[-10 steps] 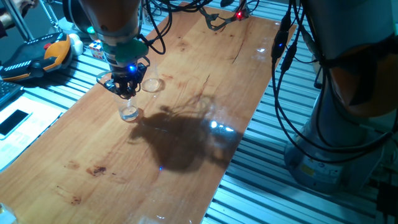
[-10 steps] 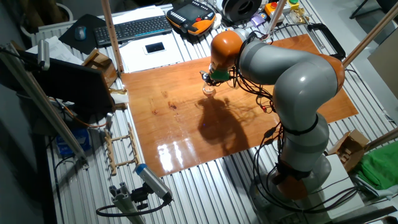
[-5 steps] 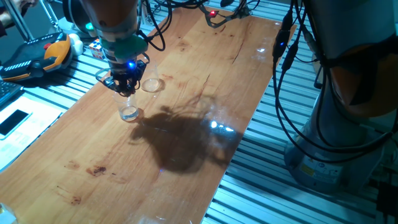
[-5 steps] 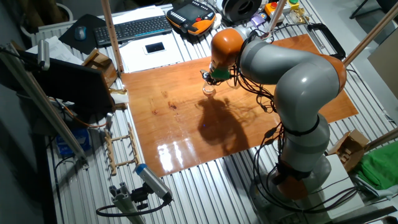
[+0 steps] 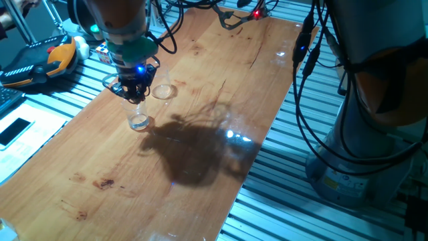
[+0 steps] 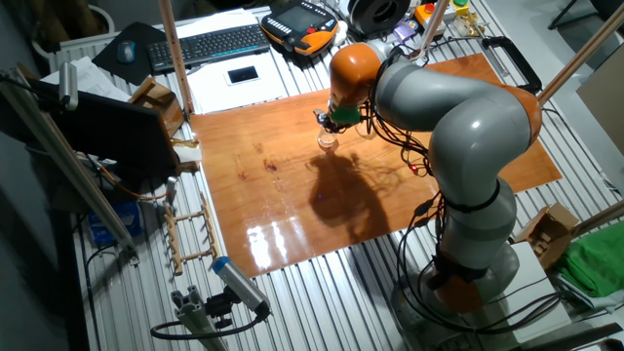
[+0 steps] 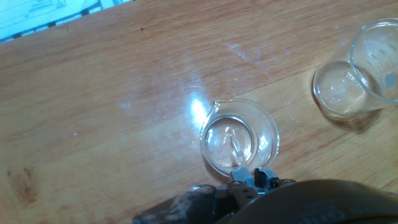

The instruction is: Transfer liquid using a dropper

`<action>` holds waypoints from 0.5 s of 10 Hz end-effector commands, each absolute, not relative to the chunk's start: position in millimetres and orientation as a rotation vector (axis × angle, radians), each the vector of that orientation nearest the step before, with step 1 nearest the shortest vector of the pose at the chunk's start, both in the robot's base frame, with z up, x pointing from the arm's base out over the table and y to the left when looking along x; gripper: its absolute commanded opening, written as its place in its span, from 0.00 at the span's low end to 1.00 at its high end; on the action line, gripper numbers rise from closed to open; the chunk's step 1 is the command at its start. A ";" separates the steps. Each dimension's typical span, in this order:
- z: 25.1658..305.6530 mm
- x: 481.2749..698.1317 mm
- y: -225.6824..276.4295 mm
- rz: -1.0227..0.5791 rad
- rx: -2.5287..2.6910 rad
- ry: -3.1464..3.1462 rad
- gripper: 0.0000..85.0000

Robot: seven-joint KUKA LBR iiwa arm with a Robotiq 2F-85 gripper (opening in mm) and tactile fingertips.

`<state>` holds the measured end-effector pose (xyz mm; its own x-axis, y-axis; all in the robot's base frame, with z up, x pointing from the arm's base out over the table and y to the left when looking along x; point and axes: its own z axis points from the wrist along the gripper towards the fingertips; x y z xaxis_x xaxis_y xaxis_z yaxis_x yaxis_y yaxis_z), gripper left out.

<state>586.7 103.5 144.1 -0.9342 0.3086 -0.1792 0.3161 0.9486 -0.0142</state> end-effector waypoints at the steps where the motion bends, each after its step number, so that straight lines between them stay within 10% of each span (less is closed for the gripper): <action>1: 144.1 586.6 103.5 -0.065 0.473 2.927 0.01; 5: 143.8 586.7 103.6 -0.069 0.475 2.926 0.01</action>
<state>586.8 103.5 143.9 -0.9337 0.3093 -0.1804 0.3175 0.9481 -0.0175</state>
